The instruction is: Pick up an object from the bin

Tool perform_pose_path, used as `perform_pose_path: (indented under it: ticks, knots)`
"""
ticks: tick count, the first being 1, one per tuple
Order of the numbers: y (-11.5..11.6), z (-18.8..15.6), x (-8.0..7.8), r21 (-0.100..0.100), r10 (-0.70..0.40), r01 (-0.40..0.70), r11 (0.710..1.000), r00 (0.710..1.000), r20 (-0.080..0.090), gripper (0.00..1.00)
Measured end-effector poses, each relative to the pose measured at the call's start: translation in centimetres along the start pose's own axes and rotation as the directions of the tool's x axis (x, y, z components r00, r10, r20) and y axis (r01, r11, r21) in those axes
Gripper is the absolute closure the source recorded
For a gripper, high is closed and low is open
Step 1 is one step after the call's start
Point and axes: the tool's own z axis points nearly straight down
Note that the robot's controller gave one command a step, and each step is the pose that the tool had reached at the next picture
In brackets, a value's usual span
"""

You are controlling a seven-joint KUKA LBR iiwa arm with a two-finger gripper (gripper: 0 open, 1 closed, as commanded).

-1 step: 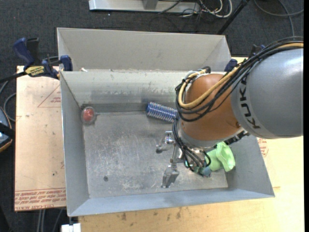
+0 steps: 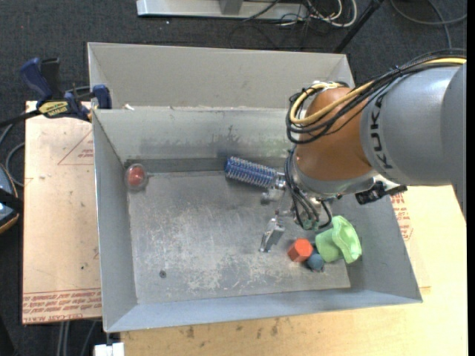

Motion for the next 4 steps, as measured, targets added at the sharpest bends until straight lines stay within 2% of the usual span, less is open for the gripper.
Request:
perform_pose_path:
  ticks: [1, 2, 3, 4]
  knots:
    - [-9.1, 1.9, -5.4, 0.002, -0.128, 0.128, 0.992, 0.992, 0.002, 0.0]
    - [-9.5, 4.4, -9.3, -0.003, -0.013, 0.013, 1.0, 1.0, -0.004, 0.0]
    - [-15.3, 4.6, -1.9, -0.001, -0.094, 0.094, 0.996, 0.996, -0.003, 0.0]
    - [-15.0, 4.5, -2.1, -0.003, -0.099, 0.099, 0.995, 0.995, 0.001, 1.0]
